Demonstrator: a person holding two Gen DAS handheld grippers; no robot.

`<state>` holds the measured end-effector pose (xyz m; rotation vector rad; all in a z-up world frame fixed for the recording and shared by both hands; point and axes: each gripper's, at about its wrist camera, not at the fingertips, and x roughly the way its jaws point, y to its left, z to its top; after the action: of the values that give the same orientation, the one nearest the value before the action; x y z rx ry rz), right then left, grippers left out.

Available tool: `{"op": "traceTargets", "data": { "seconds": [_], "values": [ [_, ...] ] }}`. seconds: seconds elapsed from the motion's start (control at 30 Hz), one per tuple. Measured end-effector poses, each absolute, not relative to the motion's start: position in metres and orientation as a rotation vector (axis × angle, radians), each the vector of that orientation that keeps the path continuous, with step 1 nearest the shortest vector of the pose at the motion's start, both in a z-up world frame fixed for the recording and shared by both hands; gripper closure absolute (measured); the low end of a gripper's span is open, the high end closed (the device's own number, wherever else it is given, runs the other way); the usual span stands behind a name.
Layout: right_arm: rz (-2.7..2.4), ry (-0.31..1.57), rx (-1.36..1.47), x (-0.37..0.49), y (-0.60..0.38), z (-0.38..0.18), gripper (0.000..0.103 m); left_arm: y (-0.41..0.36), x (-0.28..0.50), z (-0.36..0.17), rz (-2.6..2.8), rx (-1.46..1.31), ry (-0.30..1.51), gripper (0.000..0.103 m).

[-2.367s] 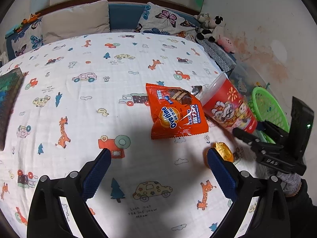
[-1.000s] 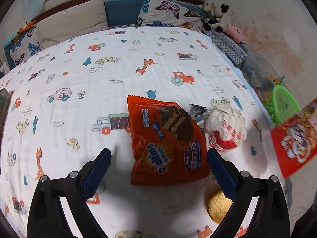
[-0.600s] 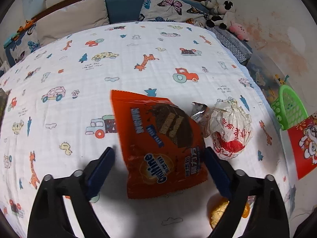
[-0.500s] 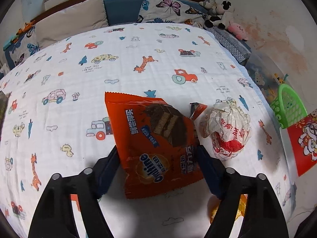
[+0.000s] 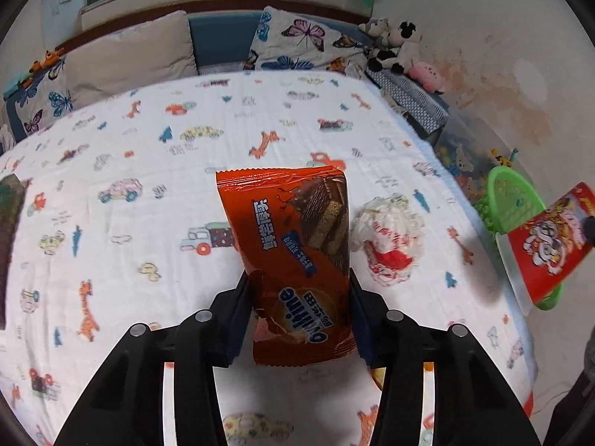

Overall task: Collect trash
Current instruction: 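Grasp the orange Ovaltine wafer bag with the left gripper while the right carries the red cup, then drop the red cup into the basket with the right gripper while the left carries the bag over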

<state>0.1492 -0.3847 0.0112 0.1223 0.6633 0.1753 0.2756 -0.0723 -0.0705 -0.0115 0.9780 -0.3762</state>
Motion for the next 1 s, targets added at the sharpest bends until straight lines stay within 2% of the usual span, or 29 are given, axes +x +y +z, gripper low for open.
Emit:
{"op": "traceTargets", "data": {
  "seconds": [0.43, 1.0],
  "values": [
    [-0.038, 0.652, 0.186, 0.137, -0.471, 0.004, 0.041, -0.107, 0.251, -0.004, -0.5, 0.016, 0.883, 0.057],
    [-0.294, 0.722, 0.215, 0.143, -0.545, -0.055, 0.04, -0.236, 0.243, 0.0, -0.7, 0.119, 0.9, 0.057]
  ]
}}
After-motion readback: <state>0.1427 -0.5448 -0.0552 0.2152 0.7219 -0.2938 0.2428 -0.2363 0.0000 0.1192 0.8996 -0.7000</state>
